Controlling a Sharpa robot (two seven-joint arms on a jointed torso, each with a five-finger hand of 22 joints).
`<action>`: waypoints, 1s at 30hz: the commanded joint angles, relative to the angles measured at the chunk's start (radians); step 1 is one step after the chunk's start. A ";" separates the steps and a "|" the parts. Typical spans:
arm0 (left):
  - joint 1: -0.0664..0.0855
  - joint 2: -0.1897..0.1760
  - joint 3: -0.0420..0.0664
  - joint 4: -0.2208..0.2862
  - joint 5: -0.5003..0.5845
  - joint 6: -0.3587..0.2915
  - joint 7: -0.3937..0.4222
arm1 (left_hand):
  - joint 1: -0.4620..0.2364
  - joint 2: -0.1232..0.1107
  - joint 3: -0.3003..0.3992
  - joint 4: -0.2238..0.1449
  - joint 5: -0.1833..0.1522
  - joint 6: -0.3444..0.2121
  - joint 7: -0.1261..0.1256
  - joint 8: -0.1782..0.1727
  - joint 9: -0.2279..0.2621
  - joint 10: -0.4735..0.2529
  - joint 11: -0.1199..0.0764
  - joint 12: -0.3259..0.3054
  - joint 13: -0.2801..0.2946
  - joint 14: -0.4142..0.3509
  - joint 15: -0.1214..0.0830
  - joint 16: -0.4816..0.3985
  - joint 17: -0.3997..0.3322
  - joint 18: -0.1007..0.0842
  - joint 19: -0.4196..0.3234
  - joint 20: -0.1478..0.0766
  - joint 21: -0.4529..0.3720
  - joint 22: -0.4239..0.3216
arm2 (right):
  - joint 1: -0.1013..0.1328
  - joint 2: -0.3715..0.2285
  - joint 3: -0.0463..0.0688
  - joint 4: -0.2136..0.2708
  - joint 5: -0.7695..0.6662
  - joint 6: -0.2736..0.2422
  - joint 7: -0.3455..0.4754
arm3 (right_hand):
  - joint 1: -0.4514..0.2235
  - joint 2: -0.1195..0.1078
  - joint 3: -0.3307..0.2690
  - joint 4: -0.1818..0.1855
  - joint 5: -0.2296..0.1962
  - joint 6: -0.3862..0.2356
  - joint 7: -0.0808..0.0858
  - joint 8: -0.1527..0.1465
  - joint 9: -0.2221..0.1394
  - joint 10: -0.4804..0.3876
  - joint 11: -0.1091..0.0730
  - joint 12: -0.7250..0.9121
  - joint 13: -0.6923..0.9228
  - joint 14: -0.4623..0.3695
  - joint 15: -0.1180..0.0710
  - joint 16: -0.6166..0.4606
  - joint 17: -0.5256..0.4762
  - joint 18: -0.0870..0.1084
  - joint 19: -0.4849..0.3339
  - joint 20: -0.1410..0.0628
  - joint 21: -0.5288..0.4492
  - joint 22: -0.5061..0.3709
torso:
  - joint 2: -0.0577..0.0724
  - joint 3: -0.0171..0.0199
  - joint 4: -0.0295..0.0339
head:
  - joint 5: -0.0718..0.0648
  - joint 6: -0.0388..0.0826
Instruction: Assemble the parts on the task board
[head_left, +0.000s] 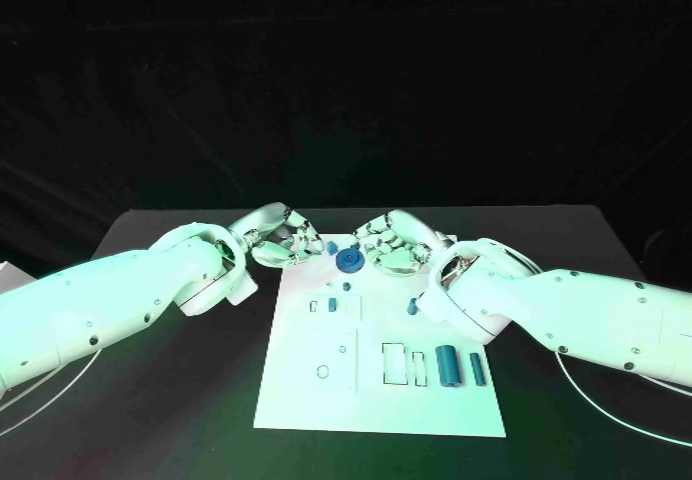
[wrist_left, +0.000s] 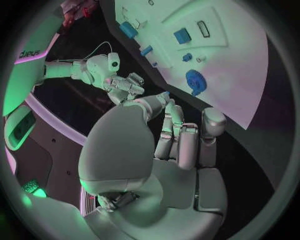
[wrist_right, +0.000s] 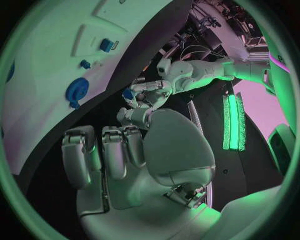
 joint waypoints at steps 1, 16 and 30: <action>-0.008 -0.007 -0.001 0.010 -0.061 -0.036 0.029 | 0.002 0.009 0.006 0.000 0.003 -0.007 0.003 0.001 -0.007 0.006 -0.002 -0.005 0.001 0.007 -0.003 0.001 0.039 -0.017 0.008 0.000 0.004 0.003 | -0.001 -0.009 0.000 -0.002 -0.010 -0.014 0.013 | -0.010 -0.001 0.001 -0.006 -0.003 0.008 0.001 -0.002 -0.002 0.042 0.001 0.005 0.194 0.106 -0.002 0.003 0.263 -0.007 0.105 -0.004 0.004 0.263 | 0.000 -0.0004 0.0005 | 0.002 -0.002; -0.063 -0.044 -0.002 0.033 -0.170 -0.126 0.075 | 0.003 0.007 0.007 -0.003 0.002 -0.006 0.003 0.001 -0.006 0.007 -0.003 -0.006 0.001 0.009 -0.004 0.001 0.041 -0.018 0.012 0.000 0.007 0.008 | -0.001 -0.063 0.001 0.000 -0.010 -0.023 0.008 | -0.011 -0.001 0.000 -0.007 -0.002 0.009 0.002 -0.001 -0.002 0.042 0.001 0.006 0.195 0.106 -0.002 0.003 0.263 -0.007 0.105 -0.004 0.004 0.263 | 0.000 -0.0009 -0.0006 | 0.010 -0.007; -0.068 -0.045 -0.001 0.034 -0.085 -0.121 0.077 | -0.008 -0.006 0.020 -0.010 0.002 -0.058 0.018 -0.032 -0.015 -0.007 0.008 -0.036 -0.006 -0.030 0.003 -0.015 -0.020 -0.009 -0.022 0.002 -0.020 -0.037 | -0.001 -0.106 0.002 0.003 -0.042 0.040 -0.015 | -0.011 -0.051 -0.148 -0.057 -0.076 0.057 0.023 0.025 0.013 0.034 0.022 -0.005 0.186 0.106 0.018 0.003 0.263 -0.007 0.105 0.015 0.004 0.263 | 0.002 0.0010 -0.0032 | 0.002 -0.007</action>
